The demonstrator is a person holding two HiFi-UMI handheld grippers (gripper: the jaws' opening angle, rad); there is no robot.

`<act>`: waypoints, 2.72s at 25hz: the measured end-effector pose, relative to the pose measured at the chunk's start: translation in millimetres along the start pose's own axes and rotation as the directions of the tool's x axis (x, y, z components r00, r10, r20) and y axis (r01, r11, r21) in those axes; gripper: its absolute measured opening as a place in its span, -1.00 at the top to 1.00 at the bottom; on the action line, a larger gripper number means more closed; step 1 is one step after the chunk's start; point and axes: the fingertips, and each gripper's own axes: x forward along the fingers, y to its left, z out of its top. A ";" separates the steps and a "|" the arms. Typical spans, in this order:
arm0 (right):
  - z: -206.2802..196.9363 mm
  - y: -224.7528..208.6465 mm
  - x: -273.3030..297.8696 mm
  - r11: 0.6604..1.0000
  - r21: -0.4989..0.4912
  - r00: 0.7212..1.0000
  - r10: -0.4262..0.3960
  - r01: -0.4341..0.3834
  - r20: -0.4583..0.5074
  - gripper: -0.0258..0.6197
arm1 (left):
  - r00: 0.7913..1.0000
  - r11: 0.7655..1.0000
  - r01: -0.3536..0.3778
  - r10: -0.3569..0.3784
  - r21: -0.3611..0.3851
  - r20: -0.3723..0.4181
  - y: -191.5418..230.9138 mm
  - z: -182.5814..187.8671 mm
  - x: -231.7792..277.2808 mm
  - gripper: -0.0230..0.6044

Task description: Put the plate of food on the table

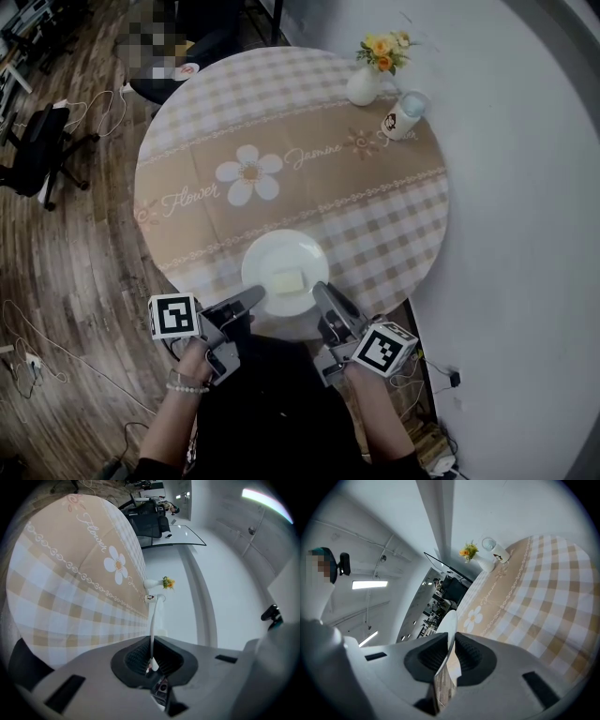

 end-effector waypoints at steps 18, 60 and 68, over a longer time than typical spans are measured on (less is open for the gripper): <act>-11.9 -56.7 32.8 0.996 0.045 0.997 -0.070 0.072 -0.043 0.84 | 0.997 0.997 -0.041 0.045 0.063 -0.060 47.5 28.8 27.6 0.90; -28.0 -168.8 85.8 0.965 0.089 0.955 -0.226 0.246 -0.194 0.83 | 0.981 0.982 -0.190 0.189 -0.021 -0.045 148.5 68.6 85.2 0.90; -32.8 -170.0 90.2 0.960 -0.018 0.929 -0.274 0.279 -0.249 0.61 | 0.976 0.976 -0.216 0.215 -0.027 -0.026 152.5 73.4 88.0 0.90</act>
